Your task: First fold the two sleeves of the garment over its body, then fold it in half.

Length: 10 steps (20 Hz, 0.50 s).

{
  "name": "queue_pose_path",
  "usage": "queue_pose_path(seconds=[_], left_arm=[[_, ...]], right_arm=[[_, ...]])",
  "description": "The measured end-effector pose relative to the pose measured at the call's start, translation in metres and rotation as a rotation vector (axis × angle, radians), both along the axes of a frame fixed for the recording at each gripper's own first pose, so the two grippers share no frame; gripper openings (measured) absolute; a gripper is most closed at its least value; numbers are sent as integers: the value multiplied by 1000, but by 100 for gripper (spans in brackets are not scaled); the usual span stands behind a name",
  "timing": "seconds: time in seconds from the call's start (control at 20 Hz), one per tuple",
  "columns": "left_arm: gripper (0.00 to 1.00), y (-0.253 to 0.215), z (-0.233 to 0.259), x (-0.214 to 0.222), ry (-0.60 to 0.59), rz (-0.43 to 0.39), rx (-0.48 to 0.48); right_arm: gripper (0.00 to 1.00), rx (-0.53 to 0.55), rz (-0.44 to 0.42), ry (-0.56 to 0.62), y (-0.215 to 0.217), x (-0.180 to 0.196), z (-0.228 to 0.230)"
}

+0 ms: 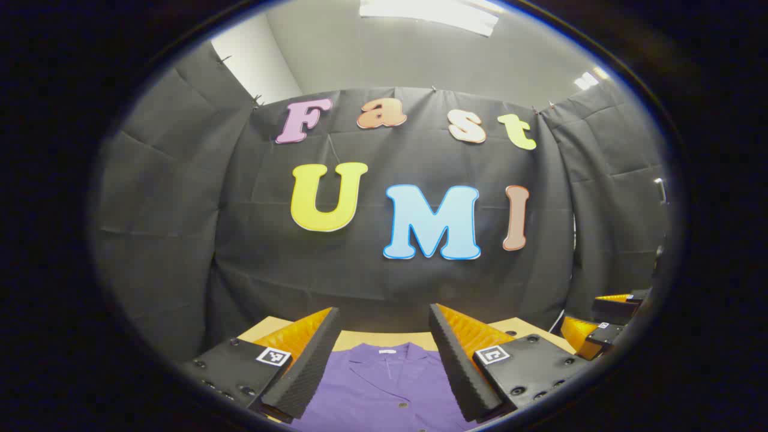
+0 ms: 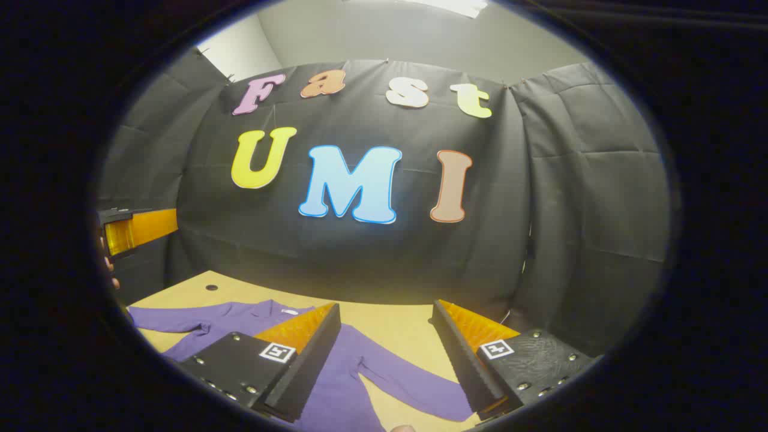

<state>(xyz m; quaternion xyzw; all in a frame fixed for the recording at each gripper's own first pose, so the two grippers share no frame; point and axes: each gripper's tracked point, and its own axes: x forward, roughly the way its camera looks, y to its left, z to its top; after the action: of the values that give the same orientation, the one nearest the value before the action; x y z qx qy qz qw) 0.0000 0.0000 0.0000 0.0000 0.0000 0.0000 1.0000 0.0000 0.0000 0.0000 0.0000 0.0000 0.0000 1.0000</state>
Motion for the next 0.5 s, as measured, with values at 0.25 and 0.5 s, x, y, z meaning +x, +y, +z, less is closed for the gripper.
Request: queue_pose_path(seconds=[0.25,0.5], left_arm=[[94,13,-1,5,6,0,24],[94,34,-5,6,17,7,15]], right_arm=[[92,-7,-9,11,11,9,-7],[96,-13,-10,34,26,16,-11]])
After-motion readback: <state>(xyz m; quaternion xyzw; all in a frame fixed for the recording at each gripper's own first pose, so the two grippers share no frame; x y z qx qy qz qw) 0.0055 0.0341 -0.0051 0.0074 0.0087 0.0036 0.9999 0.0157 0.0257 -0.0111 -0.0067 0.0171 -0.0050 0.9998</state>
